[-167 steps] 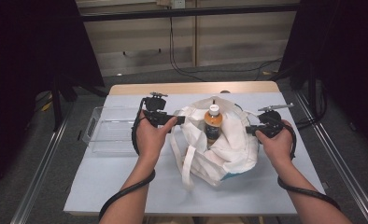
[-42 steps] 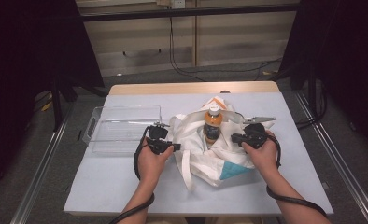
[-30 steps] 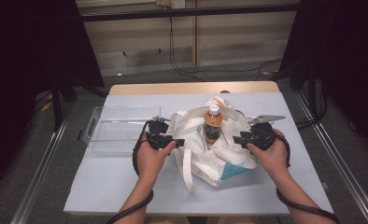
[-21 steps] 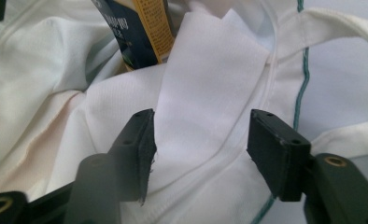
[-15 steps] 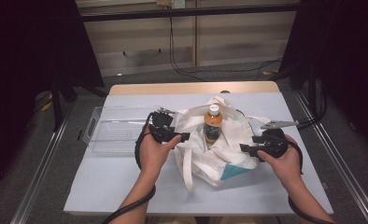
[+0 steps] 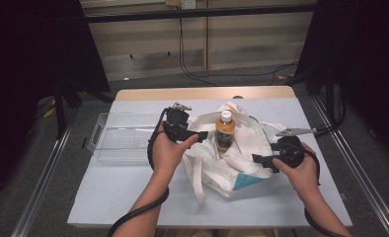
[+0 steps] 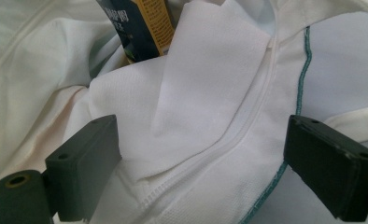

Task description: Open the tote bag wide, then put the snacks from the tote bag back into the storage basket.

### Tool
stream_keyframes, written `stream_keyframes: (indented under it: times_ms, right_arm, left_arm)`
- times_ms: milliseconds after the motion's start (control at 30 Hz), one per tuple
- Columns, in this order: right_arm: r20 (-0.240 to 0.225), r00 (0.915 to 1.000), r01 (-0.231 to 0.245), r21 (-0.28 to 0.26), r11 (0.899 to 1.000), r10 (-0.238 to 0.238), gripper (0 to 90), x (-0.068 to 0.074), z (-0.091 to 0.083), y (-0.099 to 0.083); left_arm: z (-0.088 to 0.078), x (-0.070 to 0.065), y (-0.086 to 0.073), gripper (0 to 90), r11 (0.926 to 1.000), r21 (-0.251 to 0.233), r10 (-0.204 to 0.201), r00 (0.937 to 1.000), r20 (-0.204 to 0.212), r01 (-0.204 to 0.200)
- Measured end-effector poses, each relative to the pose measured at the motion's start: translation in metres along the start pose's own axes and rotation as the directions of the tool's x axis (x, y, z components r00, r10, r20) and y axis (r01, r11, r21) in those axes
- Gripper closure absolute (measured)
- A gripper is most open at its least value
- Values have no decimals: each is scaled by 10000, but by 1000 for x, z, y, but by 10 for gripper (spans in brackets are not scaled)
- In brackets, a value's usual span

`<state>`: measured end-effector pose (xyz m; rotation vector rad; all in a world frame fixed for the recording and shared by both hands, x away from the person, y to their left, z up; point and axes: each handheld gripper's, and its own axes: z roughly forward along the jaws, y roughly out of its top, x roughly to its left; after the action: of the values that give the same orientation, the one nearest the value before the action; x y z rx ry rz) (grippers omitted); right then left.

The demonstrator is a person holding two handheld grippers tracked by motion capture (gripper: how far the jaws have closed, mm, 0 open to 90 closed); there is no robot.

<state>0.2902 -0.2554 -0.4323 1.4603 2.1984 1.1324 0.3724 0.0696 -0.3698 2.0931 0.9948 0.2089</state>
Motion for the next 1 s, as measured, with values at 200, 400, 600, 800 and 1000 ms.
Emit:
stream_keyframes:
  times_ms: [200,400,600,800,1000]
  right_arm:
    - [-140,9999,-94,-5,10000,94,73,-5,-1,-1]
    - [-192,9996,-186,72,9998,187,71,-5,0,-2]
    - [-312,9994,-139,84,9999,142,71,-6,-1,-1]
    - [-421,9990,-143,85,9999,147,72,-6,-2,-1]
    - [-462,9988,-174,8,9998,174,72,-7,-5,-1]
  left_arm:
    - [12,-6,9,161,9998,-112,194,9997,150,-192]
    - [20,-11,15,148,9983,77,572,9978,344,-574]
    - [27,-18,15,158,9987,16,499,9979,409,-500]
    - [33,-21,16,160,9992,10,411,9984,380,-412]
    - [41,-28,19,167,9990,9,449,9985,317,-449]
